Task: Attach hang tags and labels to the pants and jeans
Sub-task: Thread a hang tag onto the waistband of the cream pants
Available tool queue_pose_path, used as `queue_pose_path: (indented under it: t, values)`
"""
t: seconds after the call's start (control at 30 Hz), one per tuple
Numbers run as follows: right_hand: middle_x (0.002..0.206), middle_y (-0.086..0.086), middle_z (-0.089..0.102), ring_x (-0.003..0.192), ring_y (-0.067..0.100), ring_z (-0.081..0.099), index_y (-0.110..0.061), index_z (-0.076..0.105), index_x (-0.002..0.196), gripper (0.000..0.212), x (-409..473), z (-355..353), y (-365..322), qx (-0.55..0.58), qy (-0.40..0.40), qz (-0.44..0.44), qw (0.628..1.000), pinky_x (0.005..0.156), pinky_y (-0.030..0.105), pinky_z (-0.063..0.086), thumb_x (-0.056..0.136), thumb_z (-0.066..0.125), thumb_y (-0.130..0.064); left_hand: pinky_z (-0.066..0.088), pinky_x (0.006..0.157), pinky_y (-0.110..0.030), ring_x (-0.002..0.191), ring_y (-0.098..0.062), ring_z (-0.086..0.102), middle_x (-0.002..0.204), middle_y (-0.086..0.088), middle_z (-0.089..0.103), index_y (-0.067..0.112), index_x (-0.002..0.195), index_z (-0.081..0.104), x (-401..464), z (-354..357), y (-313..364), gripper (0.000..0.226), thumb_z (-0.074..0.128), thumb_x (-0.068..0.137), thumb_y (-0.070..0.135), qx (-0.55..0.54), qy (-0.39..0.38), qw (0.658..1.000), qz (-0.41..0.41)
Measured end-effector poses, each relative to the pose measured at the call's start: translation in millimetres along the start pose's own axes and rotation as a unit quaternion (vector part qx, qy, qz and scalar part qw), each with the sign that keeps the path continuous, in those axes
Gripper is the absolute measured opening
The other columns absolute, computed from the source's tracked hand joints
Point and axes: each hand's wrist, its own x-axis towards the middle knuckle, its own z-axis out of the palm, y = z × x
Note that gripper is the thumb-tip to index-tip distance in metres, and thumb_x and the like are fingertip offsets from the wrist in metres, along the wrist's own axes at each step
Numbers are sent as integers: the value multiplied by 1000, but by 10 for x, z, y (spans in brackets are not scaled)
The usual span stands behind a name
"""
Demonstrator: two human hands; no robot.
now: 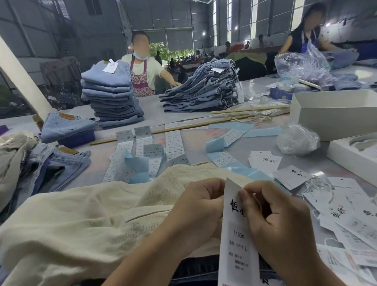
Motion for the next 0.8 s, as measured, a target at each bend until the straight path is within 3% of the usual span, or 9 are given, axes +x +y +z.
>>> queue_pose_path:
  t: [0.13,0.4,0.5,0.63,0.8]
  values:
    - [61,-16,57,58,6,54,-15,66,76,9,-14,28,9,15,15,-27,999,49,12,39,84,64,-16,52,55,-25,66,-17,68,80,-9,72,6,95,70,0,-20,-6,13,66,93,19,-7,-13,1000,0]
    - [60,-13,59,56,7,55,-16,68,74,9,-76,42,66,77,-2,-11,997,52,15,41,83,66,-14,54,57,-23,65,-13,67,76,-5,70,0,92,68,-16,-25,10,9,61,94,6,-21,-30,999,7]
    - [62,-11,62,56,8,58,-17,68,74,10,-80,20,73,98,-17,-9,995,48,23,45,84,66,-16,51,54,-22,62,-12,66,72,-4,70,3,90,68,-5,-20,-12,12,61,95,10,8,-14,1000,11]
    - [65,-12,66,57,7,62,-15,69,74,10,-71,-10,68,115,-25,-6,993,46,25,47,83,67,-17,53,60,-26,68,-15,67,77,-5,71,10,85,69,17,-39,-39,13,61,95,13,35,-20,999,7]
    - [64,-18,62,57,0,58,-12,70,71,12,-31,-68,63,125,-60,-32,990,53,8,39,82,69,-15,52,66,-23,75,-14,67,82,-6,70,7,90,64,8,-135,5,8,58,95,5,4,-91,996,-21]
